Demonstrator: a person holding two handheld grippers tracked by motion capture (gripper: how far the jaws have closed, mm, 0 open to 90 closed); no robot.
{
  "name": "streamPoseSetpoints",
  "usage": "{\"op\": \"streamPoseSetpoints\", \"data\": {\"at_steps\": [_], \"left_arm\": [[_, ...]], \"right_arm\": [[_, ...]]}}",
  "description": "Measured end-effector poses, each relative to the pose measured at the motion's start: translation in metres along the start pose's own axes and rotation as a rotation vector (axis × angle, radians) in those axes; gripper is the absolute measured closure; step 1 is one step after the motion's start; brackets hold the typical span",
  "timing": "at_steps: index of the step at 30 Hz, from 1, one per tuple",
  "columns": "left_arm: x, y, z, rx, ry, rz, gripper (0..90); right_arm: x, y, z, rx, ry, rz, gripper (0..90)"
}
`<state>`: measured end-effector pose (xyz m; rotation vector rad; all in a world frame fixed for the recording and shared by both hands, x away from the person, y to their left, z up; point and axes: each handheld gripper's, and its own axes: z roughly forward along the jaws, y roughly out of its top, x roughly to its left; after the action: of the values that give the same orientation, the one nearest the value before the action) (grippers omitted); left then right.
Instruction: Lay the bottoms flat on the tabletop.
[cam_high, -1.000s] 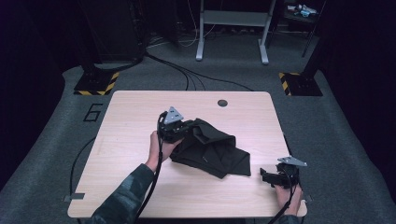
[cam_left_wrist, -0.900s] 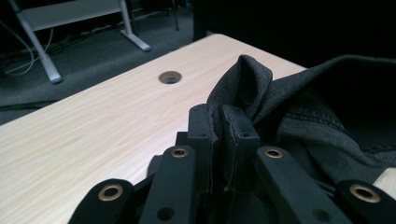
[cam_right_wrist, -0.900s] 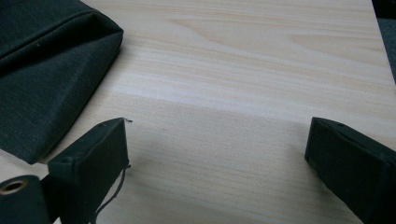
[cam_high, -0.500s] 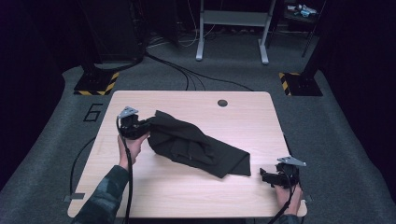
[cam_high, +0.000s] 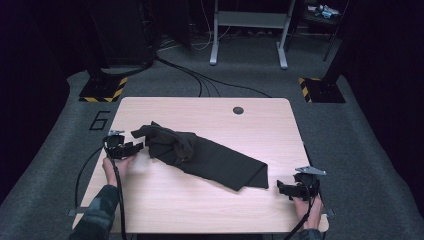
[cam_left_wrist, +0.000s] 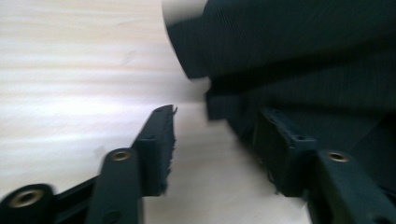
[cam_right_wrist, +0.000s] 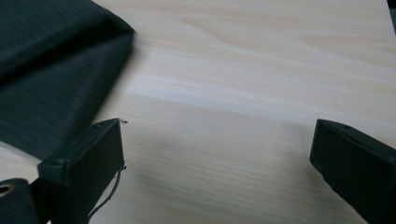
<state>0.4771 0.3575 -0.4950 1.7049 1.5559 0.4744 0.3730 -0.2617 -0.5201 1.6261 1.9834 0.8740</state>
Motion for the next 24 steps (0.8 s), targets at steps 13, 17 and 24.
{"op": "streamPoseSetpoints", "data": {"at_steps": [13,17,24], "left_arm": [[-0.043,0.019,-0.055,-0.161,-0.045,0.156,26.4],[-0.058,0.029,-0.062,-0.209,-0.035,0.190,23.0],[-0.090,0.041,-0.009,-0.087,-0.058,0.303,19.1]], "right_arm": [[0.104,0.051,0.010,-0.026,0.157,-0.136,2.7],[0.135,0.056,0.035,0.033,0.159,-0.187,2.6],[0.138,0.058,0.058,0.081,0.169,-0.150,2.6]]}}
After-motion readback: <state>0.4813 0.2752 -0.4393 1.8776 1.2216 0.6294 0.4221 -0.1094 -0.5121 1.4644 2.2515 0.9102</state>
